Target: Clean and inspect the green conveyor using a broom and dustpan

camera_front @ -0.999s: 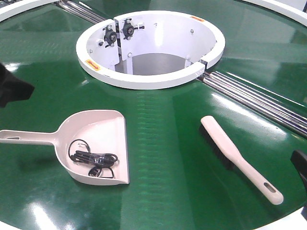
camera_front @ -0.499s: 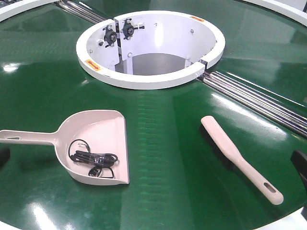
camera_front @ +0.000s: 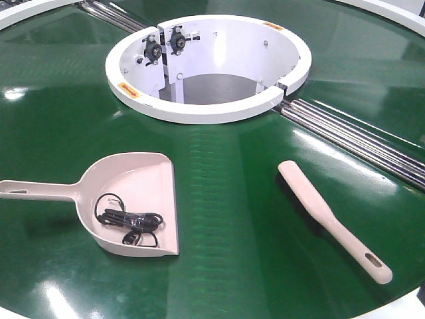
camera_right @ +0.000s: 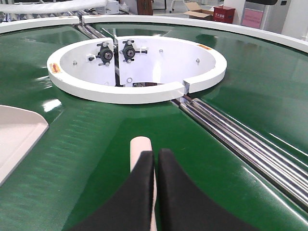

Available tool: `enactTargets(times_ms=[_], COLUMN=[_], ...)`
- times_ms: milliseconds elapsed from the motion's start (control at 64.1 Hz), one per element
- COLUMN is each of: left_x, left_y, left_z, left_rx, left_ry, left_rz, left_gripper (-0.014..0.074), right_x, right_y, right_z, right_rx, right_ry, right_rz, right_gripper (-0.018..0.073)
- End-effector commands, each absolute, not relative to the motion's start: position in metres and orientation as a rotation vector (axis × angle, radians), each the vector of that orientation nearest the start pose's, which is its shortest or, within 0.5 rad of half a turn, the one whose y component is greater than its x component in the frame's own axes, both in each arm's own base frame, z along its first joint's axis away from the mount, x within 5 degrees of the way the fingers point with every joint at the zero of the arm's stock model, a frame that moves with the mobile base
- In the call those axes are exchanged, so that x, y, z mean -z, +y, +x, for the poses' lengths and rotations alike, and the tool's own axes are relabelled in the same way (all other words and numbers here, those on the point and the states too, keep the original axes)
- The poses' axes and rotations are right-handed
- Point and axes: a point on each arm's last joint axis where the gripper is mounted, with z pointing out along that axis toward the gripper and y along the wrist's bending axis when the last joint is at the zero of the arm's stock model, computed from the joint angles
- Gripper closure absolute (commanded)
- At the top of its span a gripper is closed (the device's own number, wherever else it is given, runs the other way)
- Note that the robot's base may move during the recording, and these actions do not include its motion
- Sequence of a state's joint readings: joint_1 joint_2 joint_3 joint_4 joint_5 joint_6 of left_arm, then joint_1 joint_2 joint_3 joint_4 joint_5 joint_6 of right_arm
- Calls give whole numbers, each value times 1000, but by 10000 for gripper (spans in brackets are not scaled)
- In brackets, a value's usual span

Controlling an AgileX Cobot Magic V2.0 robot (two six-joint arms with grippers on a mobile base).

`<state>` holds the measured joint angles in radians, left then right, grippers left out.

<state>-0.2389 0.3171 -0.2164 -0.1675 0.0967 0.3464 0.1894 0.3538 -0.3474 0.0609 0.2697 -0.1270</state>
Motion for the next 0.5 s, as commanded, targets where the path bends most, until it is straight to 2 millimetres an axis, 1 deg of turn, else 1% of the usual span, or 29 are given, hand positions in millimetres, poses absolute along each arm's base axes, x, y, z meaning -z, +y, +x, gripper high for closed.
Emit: enactTargets(times_ms=[0, 484], left_x=[-274, -274], left_y=[-21, -21], left_z=[84, 84], left_rx=[68, 68], left_ry=[1528, 1524], left_rz=[306, 305], left_gripper=[605, 603], right_x=[-297, -297], right_y=[17, 17], right_z=[85, 85], right_rx=[-100, -100], right_ry=[1654, 1654], right_rz=[-214, -214], right_gripper=[568, 568])
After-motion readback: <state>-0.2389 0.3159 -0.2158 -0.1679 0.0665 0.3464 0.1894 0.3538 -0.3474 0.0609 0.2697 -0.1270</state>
